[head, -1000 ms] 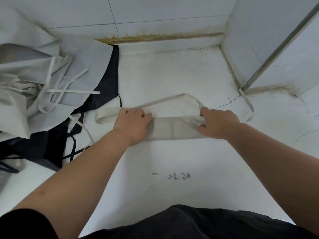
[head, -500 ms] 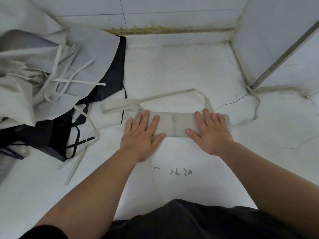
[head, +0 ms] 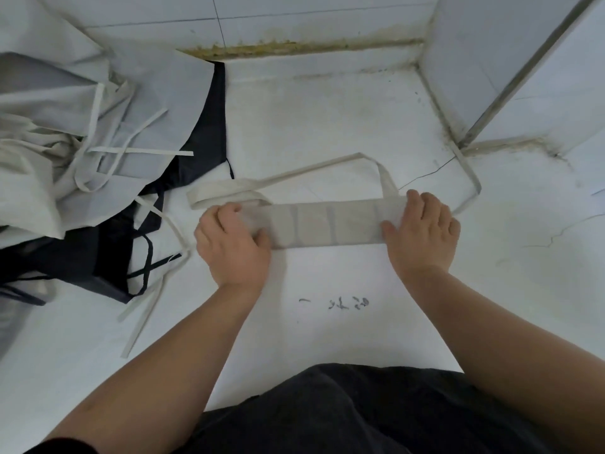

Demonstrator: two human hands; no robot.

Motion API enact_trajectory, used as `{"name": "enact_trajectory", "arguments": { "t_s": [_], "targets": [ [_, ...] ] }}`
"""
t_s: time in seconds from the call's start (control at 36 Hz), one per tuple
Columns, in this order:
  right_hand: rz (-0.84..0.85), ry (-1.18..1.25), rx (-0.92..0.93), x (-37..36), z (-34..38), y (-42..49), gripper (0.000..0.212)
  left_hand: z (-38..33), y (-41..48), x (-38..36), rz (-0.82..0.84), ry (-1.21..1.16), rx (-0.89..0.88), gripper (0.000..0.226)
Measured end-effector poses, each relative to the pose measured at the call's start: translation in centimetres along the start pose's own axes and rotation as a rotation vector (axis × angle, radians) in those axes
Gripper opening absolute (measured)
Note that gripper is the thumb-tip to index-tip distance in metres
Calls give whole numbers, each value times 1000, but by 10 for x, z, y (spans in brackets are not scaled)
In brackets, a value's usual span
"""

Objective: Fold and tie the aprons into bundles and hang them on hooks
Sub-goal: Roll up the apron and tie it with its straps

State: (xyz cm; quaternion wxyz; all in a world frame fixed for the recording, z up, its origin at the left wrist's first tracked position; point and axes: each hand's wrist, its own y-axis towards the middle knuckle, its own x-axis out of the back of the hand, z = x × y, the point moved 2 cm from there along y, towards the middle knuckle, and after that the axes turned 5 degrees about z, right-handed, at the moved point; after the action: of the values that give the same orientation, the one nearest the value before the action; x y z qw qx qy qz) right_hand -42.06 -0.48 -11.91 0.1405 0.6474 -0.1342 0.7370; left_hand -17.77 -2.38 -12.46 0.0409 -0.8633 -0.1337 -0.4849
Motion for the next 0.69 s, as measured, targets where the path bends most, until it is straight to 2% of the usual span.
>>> {"name": "enact_trajectory", "arguments": {
  "t_s": [0.11, 0.14, 0.19, 0.31, 0.39, 0.47, 0.53, 0.56, 0.61, 0.64, 0.69],
  "targets": [
    [150, 440, -518, 5, 0, 1, 79, 3, -4, 4, 56, -123, 565, 80],
    [173, 523, -601, 3, 0, 2, 83, 5, -4, 4, 71, -155, 678, 83],
    [214, 601, -690, 1, 2, 5, 86, 6, -2, 4, 89, -205, 782, 86],
    [265, 679, -768, 1, 1, 18, 84, -6, 11, 1, 166, -359, 902, 97],
    [289, 736, -831, 1, 0, 25, 81, -12, 20, -5, 212, -403, 979, 95],
    [318, 767, -857, 5, -5, 28, 79, -5, 24, -11, 270, -403, 897, 79],
    [353, 857, -867, 6, -13, 30, 78, -3, 25, -14, 279, -418, 832, 56],
    [380, 906, -861, 7, -17, 31, 70, -4, 26, -15, 262, -423, 833, 49],
    [440, 950, -781, 7, -24, 34, 36, -9, 26, -15, 226, -423, 857, 59],
    [469, 944, -739, 10, -26, 34, 27, -11, 25, -14, 224, -410, 865, 63],
    [499, 901, -686, 16, -28, 34, 35, -14, 23, -12, 189, -336, 873, 63]
  ]
}}
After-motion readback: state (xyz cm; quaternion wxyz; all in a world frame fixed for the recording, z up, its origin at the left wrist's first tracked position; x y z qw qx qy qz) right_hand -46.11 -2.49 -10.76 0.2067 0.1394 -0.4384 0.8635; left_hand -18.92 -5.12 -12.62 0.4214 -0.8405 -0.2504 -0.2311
